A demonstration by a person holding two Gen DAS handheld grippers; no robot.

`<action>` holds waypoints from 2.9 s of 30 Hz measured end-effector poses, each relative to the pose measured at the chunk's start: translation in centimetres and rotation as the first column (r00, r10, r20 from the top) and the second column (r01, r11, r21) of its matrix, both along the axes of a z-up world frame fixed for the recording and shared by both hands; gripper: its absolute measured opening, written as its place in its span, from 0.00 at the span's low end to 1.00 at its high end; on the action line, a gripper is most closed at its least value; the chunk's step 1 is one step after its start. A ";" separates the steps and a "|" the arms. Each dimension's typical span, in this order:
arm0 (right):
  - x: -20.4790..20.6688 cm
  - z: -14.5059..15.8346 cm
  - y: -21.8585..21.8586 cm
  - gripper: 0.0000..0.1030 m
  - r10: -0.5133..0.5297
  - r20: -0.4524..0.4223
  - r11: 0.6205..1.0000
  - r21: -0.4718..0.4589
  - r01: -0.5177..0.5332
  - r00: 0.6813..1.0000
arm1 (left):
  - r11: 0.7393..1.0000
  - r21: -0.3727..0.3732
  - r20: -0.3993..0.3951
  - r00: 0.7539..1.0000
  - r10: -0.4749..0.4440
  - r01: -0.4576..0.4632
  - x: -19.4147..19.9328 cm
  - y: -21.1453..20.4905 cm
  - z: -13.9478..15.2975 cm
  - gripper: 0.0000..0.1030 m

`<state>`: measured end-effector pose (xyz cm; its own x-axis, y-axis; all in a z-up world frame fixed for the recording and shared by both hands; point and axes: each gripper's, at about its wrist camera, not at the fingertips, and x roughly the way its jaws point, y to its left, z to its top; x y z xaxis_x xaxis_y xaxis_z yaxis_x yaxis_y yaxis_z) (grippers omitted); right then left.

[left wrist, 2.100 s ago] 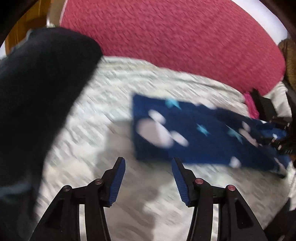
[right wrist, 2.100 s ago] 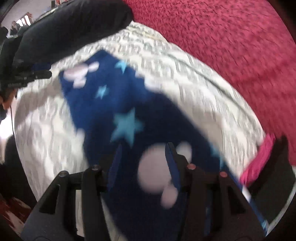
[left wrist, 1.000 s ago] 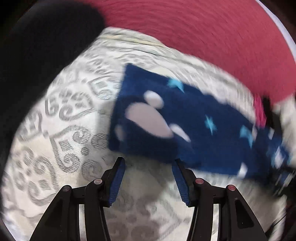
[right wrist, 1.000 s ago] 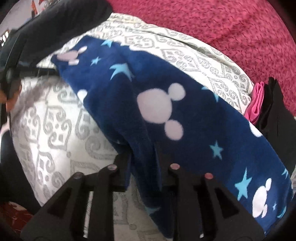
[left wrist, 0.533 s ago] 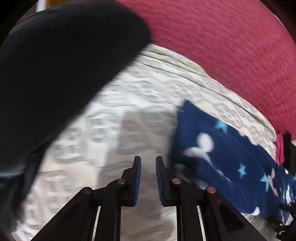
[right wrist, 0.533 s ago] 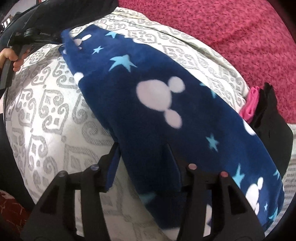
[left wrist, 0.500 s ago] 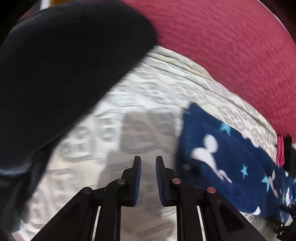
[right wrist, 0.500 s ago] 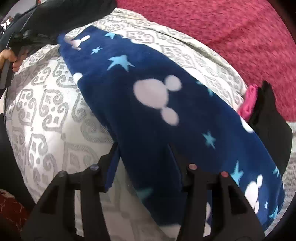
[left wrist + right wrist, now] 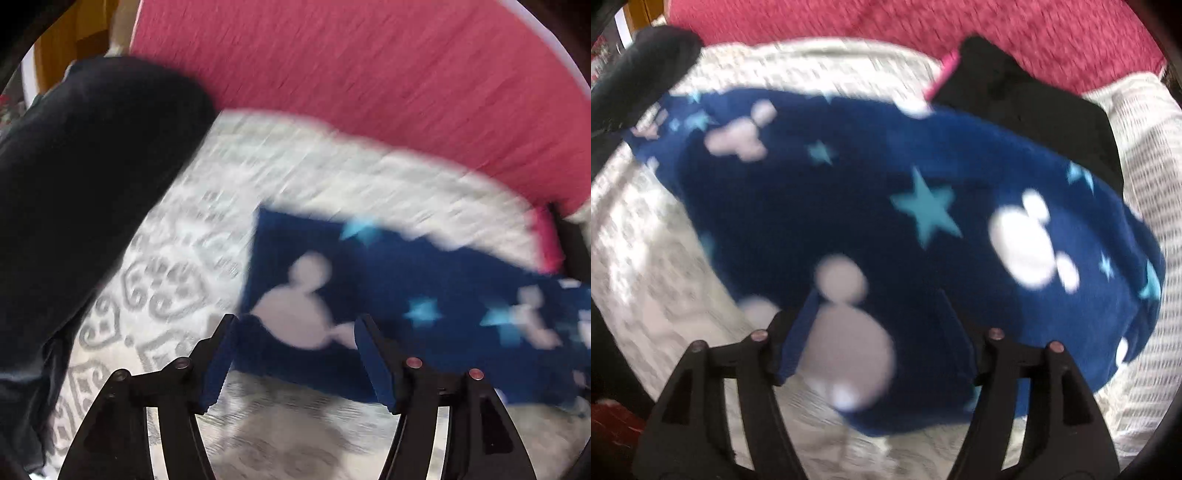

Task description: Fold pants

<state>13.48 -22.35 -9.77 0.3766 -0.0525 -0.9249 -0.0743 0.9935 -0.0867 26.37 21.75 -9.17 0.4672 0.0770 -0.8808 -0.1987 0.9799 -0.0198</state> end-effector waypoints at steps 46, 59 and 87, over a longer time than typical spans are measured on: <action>-8.3 5.7 -14.2 0.71 -0.325 0.217 0.894 0.389 0.224 0.920 | 0.404 -0.281 0.120 0.450 -0.885 0.870 -10.0 -45.5 2.3 0.16; -9.7 -0.6 -29.9 0.78 -0.773 -0.077 0.461 0.614 0.641 0.629 | 0.432 -0.254 0.128 0.473 -0.872 0.865 -12.0 -45.5 3.3 0.15; -10.9 5.2 -26.7 0.19 -0.703 0.247 0.695 0.040 0.718 0.666 | 0.459 -0.264 0.124 0.502 -0.856 0.848 -13.7 -45.2 3.9 0.24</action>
<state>2.58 -49.08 -4.55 0.3984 -0.4407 -0.8044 0.6813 0.7293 -0.0622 12.70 -23.48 -5.27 0.1512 -0.5738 -0.8049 0.7280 0.6155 -0.3020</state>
